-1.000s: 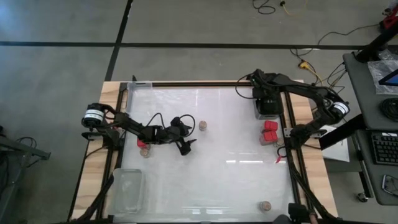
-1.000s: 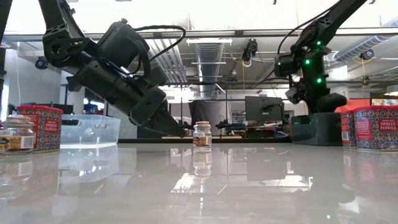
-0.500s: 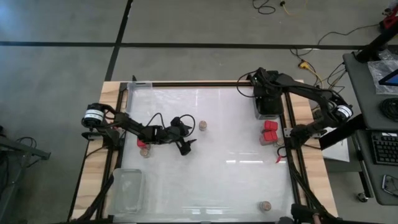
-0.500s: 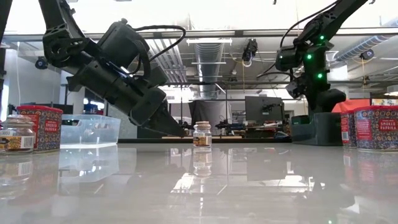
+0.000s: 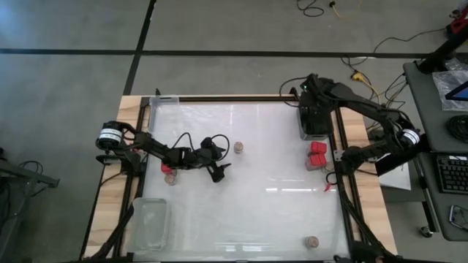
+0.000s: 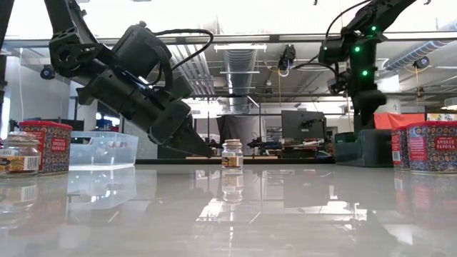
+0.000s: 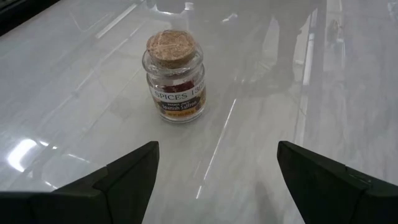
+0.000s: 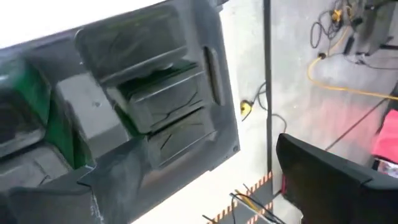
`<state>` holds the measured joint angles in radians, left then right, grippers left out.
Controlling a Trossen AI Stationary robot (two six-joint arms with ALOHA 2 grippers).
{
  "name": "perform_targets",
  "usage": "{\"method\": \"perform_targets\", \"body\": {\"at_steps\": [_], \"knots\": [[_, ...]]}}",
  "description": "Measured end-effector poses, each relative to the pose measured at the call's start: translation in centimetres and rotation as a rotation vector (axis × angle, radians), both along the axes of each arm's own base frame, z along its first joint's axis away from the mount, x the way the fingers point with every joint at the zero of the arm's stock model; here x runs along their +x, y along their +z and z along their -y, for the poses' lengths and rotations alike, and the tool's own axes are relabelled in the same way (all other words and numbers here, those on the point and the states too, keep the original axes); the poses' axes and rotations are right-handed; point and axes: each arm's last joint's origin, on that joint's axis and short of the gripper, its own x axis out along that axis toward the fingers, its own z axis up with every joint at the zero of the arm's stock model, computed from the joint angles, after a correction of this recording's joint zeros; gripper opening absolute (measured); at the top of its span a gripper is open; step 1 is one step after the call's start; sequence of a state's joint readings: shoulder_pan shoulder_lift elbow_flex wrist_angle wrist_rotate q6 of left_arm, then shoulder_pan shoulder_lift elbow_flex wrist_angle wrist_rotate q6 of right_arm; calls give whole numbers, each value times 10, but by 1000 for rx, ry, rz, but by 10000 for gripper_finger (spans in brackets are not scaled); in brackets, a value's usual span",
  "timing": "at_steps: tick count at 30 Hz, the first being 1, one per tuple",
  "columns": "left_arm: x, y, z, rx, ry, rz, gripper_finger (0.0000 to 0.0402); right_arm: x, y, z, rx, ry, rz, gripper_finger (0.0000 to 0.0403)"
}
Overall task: Sort spices by type
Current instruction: Put the brown seasoning bottle into the transparent bin
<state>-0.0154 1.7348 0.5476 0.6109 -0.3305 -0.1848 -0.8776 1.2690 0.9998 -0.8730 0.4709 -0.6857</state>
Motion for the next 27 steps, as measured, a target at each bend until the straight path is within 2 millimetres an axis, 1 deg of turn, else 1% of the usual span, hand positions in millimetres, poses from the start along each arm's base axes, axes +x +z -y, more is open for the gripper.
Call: {"method": "perform_targets", "body": {"at_steps": [4,7,9,12,17,19,23,27], "knots": [[0,0,0,-2,2,1,311,1,3,1,-14,-31,28,321],[0,0,0,-9,4,4,311,7,11,0,-35,-35,69,305],[0,1,1,-9,2,6,311,13,17,-4,-32,-11,109,297],[2,4,1,-9,1,20,310,26,27,-16,-10,55,201,291],[3,9,2,4,-12,30,311,52,40,-47,48,146,398,296],[3,10,3,5,-18,28,311,62,41,-62,63,178,435,299],[6,14,10,-15,-129,42,310,81,38,-100,112,255,483,296],[15,30,17,29,-195,88,311,99,38,-142,146,358,558,291]]}}
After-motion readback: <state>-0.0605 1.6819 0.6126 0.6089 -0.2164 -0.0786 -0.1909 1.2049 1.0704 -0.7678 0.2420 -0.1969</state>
